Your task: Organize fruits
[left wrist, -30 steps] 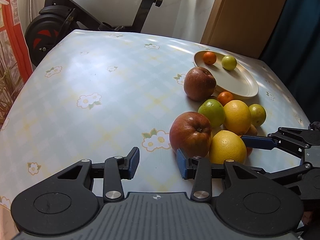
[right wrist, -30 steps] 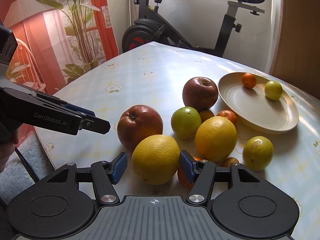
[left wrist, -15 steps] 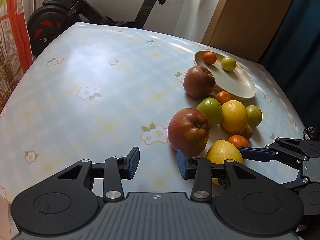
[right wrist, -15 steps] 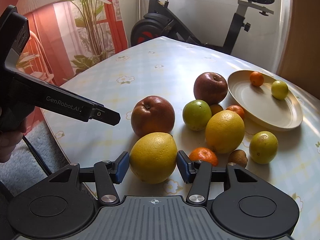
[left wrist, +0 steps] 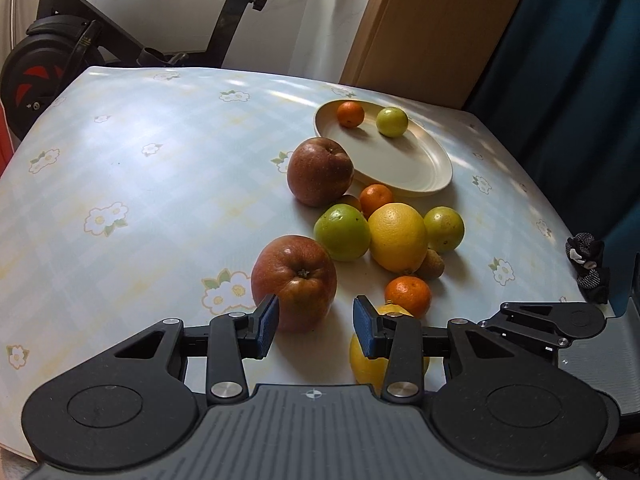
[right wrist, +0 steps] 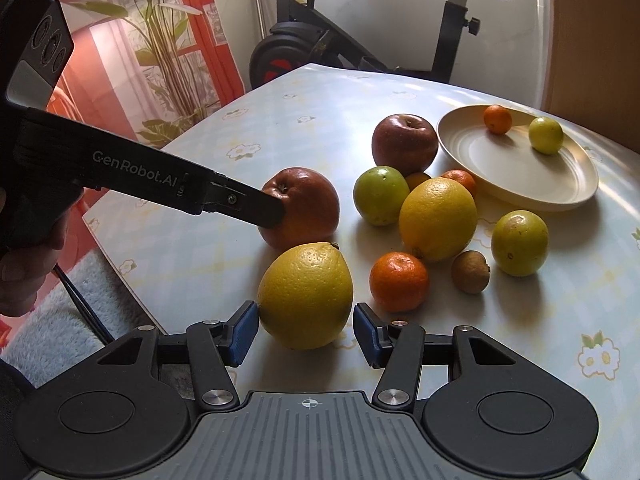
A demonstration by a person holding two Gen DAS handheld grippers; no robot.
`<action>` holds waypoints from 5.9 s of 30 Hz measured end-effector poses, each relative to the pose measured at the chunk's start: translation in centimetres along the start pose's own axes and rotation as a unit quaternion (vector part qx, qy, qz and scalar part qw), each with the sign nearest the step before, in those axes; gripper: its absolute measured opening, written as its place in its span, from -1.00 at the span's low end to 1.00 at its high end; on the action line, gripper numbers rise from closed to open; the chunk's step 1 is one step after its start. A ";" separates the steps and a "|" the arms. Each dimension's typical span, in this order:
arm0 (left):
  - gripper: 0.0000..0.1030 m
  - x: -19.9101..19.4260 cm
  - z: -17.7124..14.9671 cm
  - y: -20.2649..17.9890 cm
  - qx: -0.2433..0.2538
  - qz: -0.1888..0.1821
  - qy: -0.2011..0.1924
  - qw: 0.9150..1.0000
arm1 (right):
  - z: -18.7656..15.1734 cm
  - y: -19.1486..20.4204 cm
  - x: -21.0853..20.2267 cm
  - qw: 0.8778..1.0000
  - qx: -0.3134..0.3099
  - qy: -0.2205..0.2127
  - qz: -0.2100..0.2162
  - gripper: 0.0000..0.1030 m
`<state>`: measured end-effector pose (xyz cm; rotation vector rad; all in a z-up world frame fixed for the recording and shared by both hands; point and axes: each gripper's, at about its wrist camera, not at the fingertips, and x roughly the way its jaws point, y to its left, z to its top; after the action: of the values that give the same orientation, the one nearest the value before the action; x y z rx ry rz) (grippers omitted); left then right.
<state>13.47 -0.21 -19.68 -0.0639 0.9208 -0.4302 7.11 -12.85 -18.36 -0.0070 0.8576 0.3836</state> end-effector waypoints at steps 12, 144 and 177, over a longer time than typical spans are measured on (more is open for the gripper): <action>-0.20 1.0 0.5 -1.6 0.023 -0.018 0.006 1.000 | -0.1 -0.2 0.0 1.000 0.001 0.001 0.006 -0.10; -0.20 19.3 22.6 4.6 -0.091 -0.121 0.045 0.987 | 17.5 -19.2 12.9 0.999 0.048 -0.007 -0.009 -0.09; -0.20 5.1 14.2 1.0 0.008 0.088 -0.064 0.994 | 10.3 -14.0 1.3 0.989 0.041 -0.113 -0.082 -0.14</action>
<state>27.62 -3.12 -15.11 0.0054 0.7897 -0.2659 20.05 -23.81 -14.59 0.0415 0.6422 0.1900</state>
